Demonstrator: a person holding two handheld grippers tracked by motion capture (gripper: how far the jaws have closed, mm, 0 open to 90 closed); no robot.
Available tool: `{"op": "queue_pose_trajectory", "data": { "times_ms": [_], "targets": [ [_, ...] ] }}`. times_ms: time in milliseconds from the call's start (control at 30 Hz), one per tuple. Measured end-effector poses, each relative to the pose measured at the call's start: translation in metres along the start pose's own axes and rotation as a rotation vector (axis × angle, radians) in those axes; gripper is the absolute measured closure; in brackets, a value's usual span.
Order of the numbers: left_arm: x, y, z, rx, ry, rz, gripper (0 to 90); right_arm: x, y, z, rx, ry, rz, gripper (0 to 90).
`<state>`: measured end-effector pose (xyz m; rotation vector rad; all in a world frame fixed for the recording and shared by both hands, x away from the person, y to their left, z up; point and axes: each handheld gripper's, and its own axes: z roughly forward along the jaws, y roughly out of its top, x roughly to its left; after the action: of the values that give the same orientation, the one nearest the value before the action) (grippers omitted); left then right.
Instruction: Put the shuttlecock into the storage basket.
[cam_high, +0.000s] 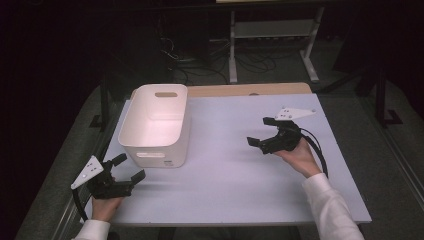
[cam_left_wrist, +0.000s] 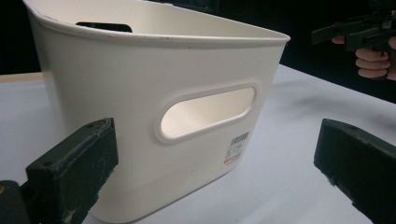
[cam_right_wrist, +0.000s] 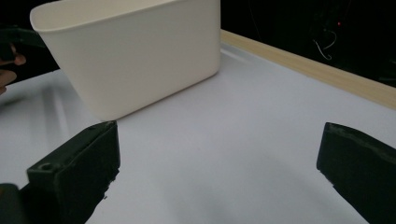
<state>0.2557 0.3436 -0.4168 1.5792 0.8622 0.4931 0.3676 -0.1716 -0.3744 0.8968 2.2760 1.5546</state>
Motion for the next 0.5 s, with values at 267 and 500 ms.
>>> {"op": "queue_pose_trajectory", "data": {
  "times_ms": [267,500],
  "targets": [
    [0.000,0.000,-0.001,-0.003,0.000,-0.002,0.0,-0.001,-0.013,-0.014,-0.005,-0.024,-0.005,0.0],
    [0.000,0.000,-0.002,0.012,0.002,0.011,0.0,-0.005,-0.025,-0.029,-0.020,-0.044,0.013,0.0]
  ]
}}
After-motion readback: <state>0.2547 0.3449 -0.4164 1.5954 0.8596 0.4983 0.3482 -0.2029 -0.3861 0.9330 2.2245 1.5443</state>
